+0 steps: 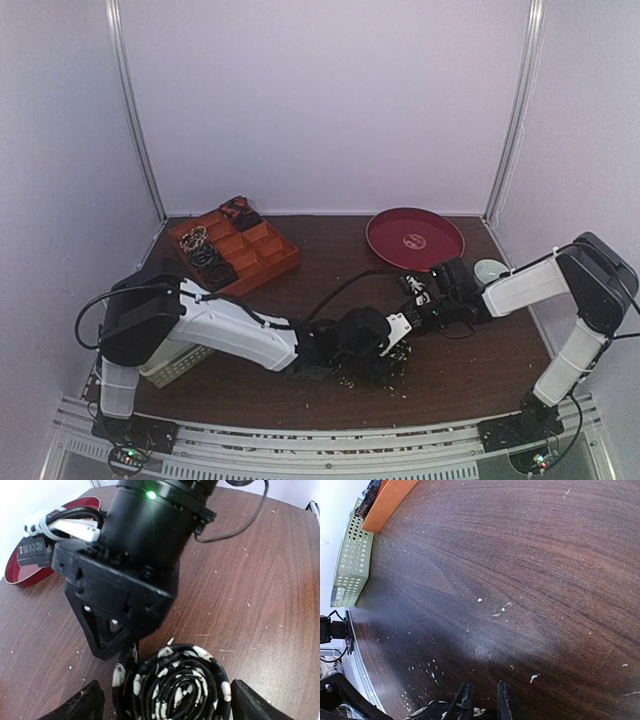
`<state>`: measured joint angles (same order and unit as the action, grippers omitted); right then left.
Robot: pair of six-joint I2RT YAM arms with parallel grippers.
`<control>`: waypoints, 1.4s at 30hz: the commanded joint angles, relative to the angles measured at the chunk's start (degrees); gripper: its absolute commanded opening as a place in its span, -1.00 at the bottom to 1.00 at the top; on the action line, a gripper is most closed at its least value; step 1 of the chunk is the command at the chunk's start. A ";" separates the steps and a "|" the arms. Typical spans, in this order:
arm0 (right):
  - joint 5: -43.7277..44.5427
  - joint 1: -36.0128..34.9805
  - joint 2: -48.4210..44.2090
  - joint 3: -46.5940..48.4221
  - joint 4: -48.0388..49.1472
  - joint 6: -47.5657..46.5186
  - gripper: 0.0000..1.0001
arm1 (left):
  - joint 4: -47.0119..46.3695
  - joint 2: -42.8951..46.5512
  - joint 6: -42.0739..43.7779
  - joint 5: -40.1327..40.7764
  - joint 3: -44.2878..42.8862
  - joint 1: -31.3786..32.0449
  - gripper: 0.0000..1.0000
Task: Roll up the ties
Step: Place the tie in the storage box.
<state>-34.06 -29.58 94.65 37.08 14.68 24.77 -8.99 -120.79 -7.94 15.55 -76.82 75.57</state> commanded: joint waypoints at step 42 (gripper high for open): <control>-1.54 0.23 1.64 -1.30 3.54 2.38 -0.63 | 12.43 -5.58 1.77 -9.71 -9.88 -4.55 0.33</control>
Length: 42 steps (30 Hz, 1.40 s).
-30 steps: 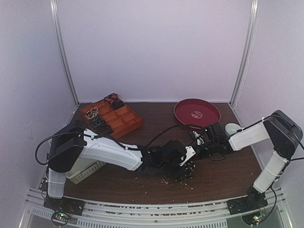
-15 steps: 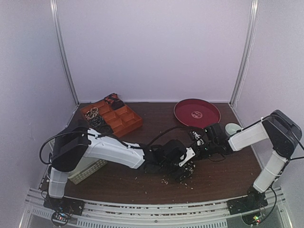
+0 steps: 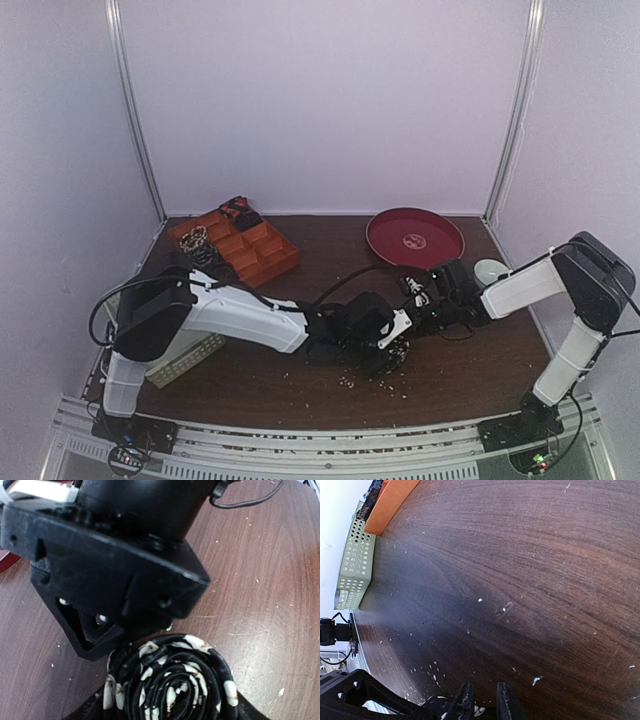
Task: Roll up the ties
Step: Place the tie in the storage box.
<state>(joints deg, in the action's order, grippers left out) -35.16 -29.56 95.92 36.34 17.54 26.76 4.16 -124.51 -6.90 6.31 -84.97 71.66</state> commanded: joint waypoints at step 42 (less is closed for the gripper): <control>19.43 3.59 -26.53 -6.35 -8.84 8.65 -0.50 | 3.88 1.71 -6.64 9.98 -1.43 -0.64 -0.29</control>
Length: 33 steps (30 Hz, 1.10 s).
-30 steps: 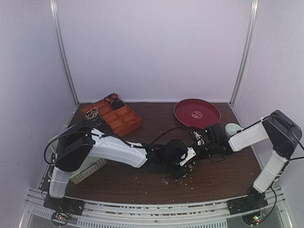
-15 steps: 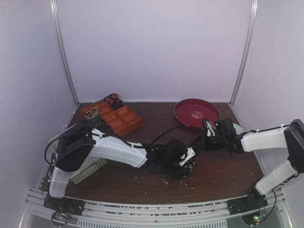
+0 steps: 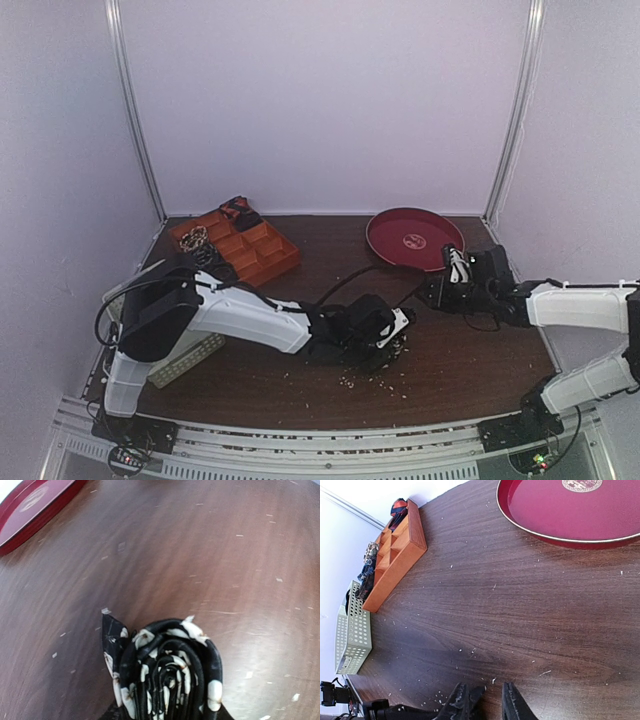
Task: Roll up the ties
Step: Place the tie in the storage box.
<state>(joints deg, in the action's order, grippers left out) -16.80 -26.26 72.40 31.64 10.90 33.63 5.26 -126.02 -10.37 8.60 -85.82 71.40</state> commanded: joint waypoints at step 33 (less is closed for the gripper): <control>4.51 -6.61 -23.21 -5.64 -9.78 5.84 -0.49 | 9.98 16.13 -8.90 17.33 2.80 -32.64 -0.47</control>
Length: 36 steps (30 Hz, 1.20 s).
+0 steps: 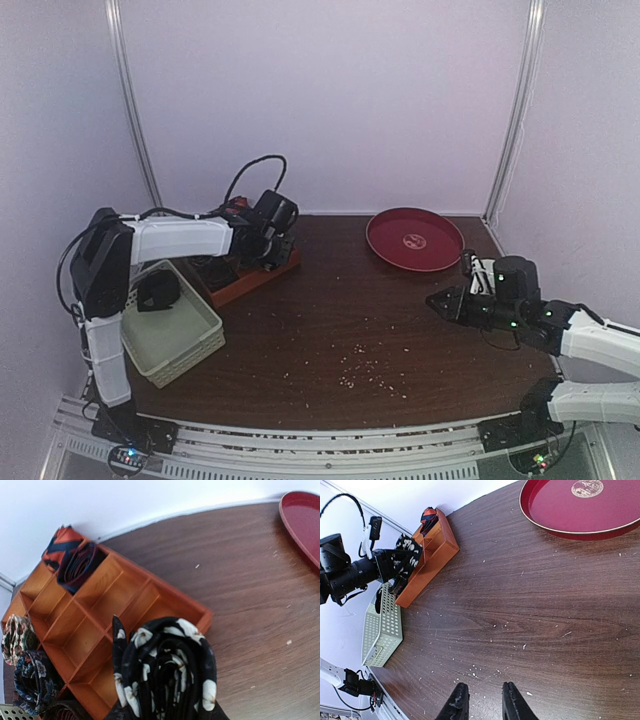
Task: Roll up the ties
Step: Place the tie in the storage box.
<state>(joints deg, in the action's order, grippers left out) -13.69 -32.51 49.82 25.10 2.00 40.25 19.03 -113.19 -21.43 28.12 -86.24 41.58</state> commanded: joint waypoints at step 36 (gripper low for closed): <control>2.22 -1.26 1.24 3.19 -1.88 -0.93 -0.49 | -20.15 0.87 6.95 -11.79 15.71 -12.56 -0.48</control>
<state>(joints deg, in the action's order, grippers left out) -12.43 -33.41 50.81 26.11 1.13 40.23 3.40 -111.33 -14.85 17.52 -72.07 29.61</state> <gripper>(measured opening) 0.256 0.274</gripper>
